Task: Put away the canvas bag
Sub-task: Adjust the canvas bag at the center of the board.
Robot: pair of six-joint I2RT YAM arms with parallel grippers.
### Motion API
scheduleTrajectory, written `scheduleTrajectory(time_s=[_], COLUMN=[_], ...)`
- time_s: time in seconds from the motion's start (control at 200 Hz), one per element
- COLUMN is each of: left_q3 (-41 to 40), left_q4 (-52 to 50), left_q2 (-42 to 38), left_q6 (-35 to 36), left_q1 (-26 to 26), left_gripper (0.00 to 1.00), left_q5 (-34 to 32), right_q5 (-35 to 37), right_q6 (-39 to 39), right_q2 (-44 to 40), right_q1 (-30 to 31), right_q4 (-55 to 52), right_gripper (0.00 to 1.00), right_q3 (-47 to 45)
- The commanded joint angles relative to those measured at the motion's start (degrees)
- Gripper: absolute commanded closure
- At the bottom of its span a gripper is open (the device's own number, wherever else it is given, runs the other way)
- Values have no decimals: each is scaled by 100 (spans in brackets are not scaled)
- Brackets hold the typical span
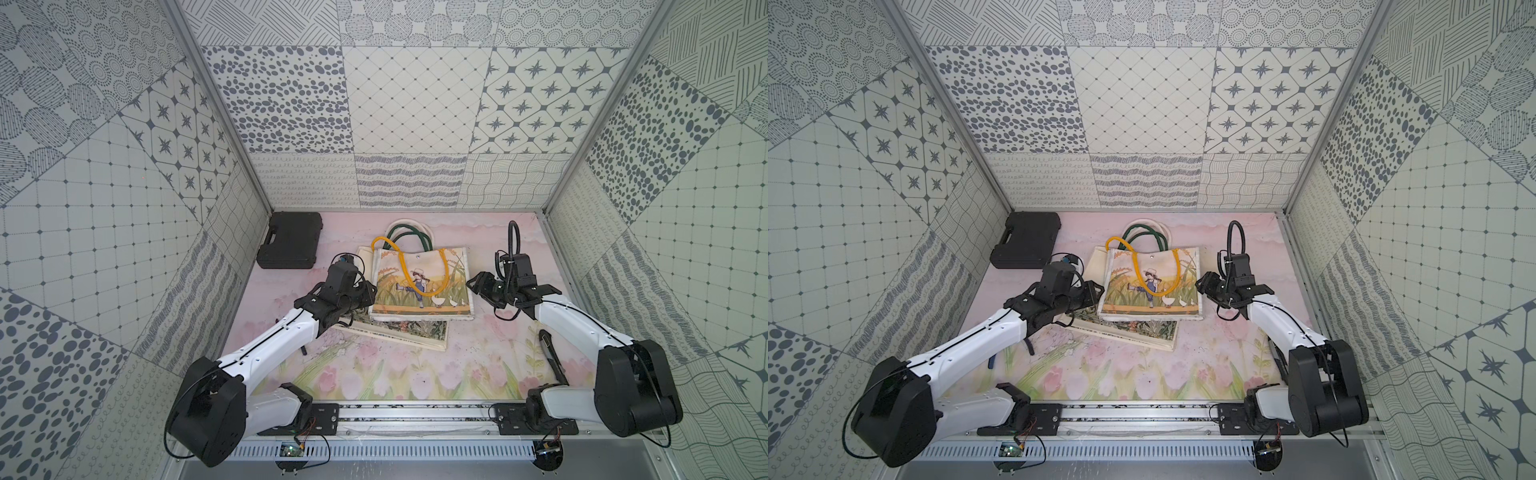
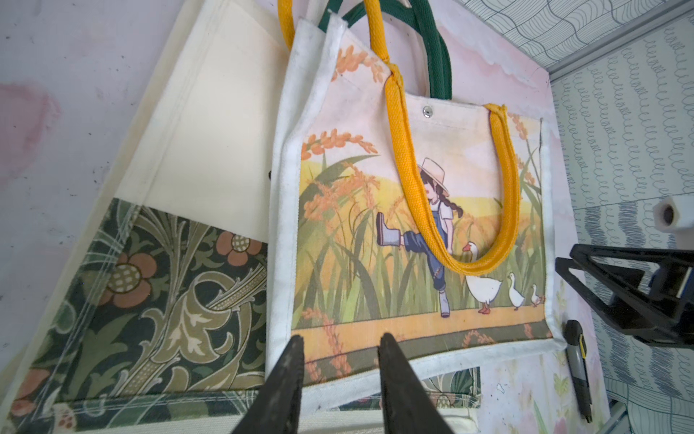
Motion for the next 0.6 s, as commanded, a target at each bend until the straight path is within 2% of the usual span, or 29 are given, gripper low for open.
scheduleTrajectory(time_s=[0.0, 0.105, 0.29, 0.595], left_q3=[234, 190, -67, -60], left_q4=[-172, -15, 251, 283], left_q2=[322, 423, 225, 346], left_q6=[-142, -97, -74, -75], left_q1=[-203, -315, -333, -338], left_gripper=[64, 64, 64, 64], left_q5=[-873, -916, -920, -912], right_q5=[288, 207, -343, -499], right_q6=[133, 76, 43, 400], right_q2=[-122, 61, 554, 970], right_q1=[74, 139, 148, 122], right_q4=[263, 380, 903, 1306], right_gripper=[40, 40, 41, 41], right_q3=[-135, -126, -132, -300])
